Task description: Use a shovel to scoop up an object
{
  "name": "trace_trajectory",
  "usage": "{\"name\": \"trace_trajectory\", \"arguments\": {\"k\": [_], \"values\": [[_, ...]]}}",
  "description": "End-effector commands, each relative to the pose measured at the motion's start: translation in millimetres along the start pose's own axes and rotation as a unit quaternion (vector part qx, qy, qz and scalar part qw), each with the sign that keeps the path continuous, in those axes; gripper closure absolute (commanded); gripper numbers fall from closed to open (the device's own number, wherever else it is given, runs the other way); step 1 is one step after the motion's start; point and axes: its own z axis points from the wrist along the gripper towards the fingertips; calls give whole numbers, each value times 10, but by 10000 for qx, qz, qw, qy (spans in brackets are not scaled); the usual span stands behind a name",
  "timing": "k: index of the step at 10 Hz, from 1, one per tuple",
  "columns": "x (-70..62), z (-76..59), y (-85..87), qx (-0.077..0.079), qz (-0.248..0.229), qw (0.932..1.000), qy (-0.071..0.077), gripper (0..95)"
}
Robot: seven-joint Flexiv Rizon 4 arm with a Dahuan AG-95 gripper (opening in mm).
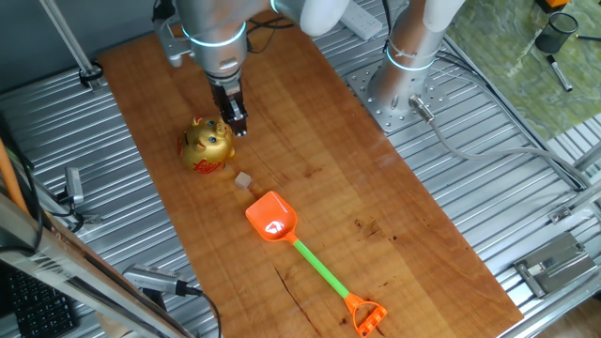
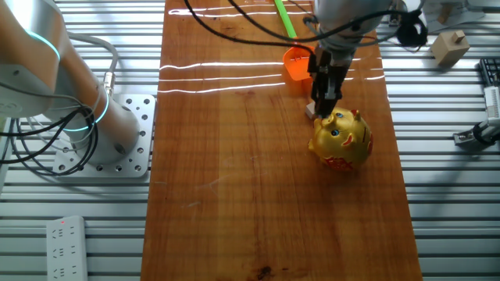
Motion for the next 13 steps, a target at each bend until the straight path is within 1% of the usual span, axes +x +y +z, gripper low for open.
{"name": "trace_trajectory", "arguments": {"k": [1,2,4,6,8,9,11,13], "values": [[3,-17,6,-132,-25,9999,-40,950],[5,-21,8,-128,2,9999,-13,950],[18,-46,19,-175,-9,9998,-38,950],[26,-61,26,-262,-58,9996,-58,950],[33,-75,33,-337,14,9994,-116,950],[44,-94,42,-378,95,9992,-88,950],[71,-140,66,-361,83,9993,-81,950],[95,-179,83,-440,141,9989,-91,950]]}}
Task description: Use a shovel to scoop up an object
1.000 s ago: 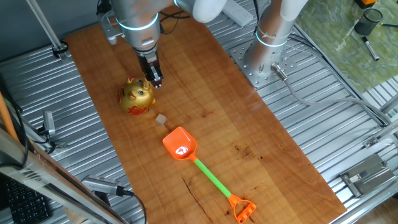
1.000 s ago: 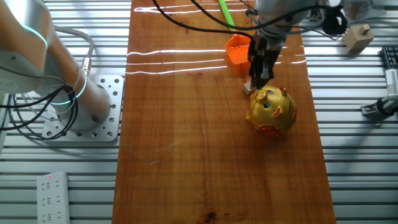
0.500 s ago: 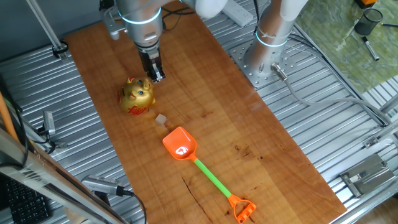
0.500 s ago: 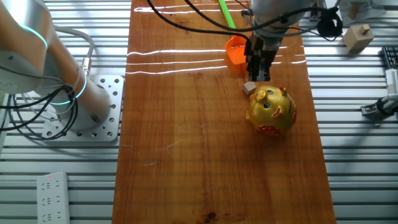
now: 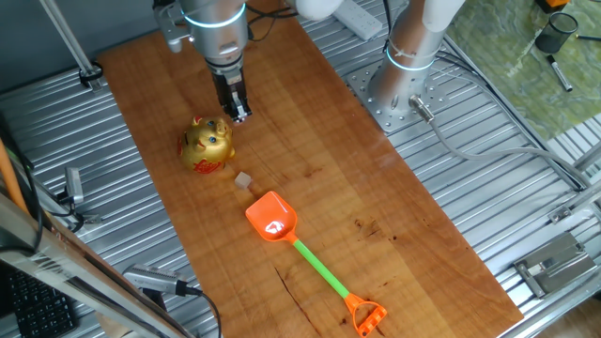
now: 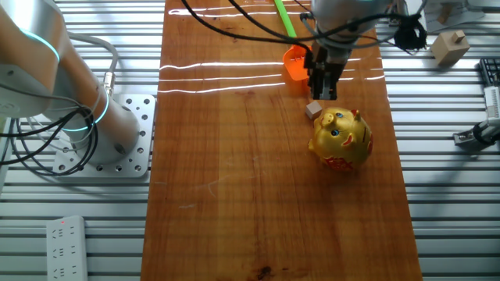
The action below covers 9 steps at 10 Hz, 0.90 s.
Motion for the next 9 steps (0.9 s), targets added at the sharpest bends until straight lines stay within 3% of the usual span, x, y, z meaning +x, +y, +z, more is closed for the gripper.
{"name": "trace_trajectory", "arguments": {"k": [1,9], "values": [[-2,-3,6,-74,0,10000,22,950],[13,-26,12,-46,-40,10000,30,950]]}}
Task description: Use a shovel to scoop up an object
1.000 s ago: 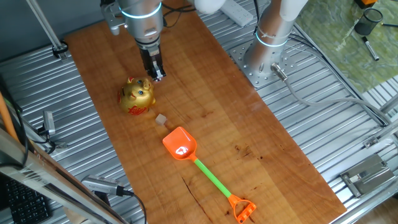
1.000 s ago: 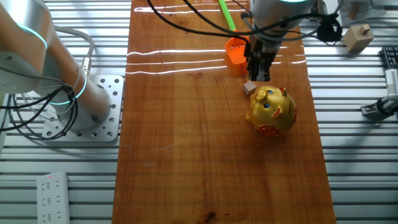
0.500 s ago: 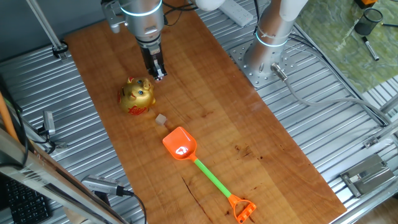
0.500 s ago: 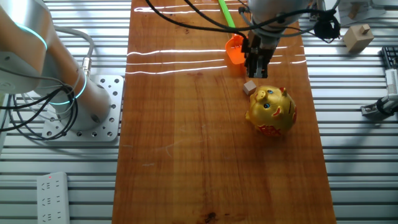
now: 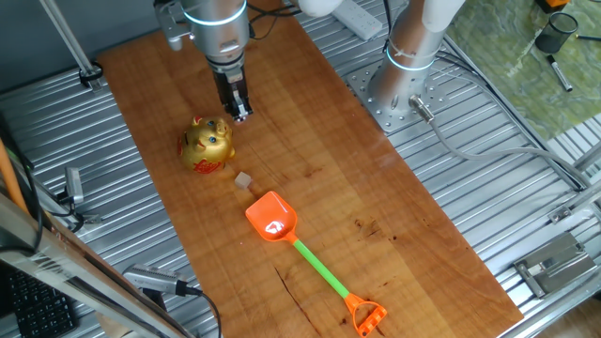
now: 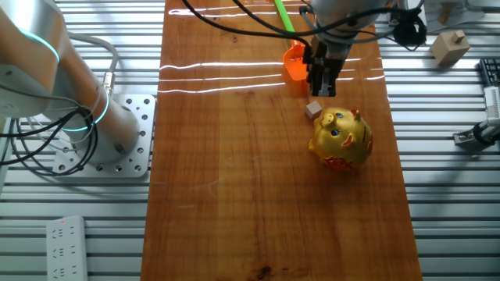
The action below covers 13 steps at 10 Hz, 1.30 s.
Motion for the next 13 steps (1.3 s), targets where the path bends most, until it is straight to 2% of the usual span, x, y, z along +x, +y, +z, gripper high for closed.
{"name": "trace_trajectory", "arguments": {"k": [1,4,11,13], "values": [[2,4,-1,-19,-92,9999,118,950],[9,-6,6,-27,-167,9997,151,950],[11,-7,7,-116,-75,9998,124,950],[12,-8,9,-111,-87,9998,162,950]]}}
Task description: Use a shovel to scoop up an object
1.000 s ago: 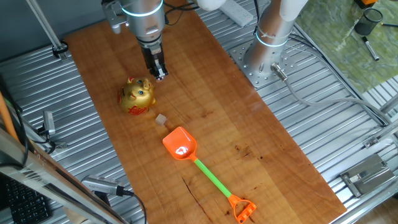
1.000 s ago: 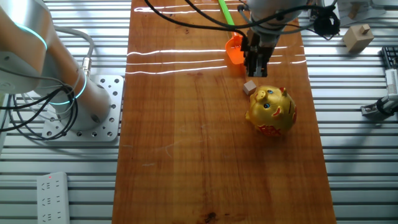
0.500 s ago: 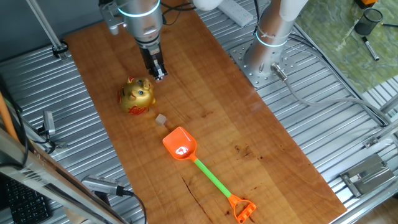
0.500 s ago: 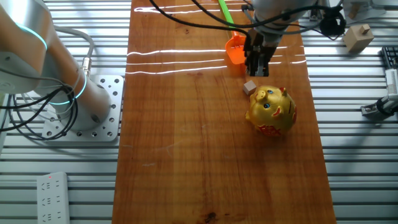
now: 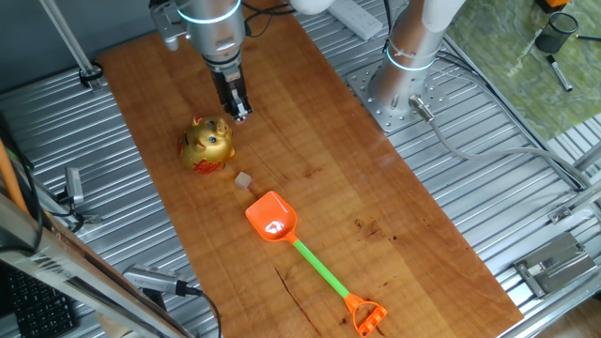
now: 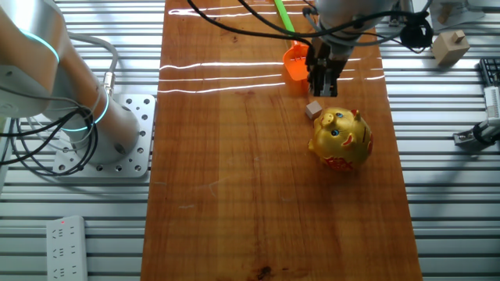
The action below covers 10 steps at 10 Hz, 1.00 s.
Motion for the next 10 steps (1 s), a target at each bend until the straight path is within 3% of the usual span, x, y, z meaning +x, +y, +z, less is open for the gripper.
{"name": "trace_trajectory", "arguments": {"k": [1,10], "values": [[14,-7,3,4,-31,10000,4,950],[25,-21,19,-152,-303,9994,56,950]]}}
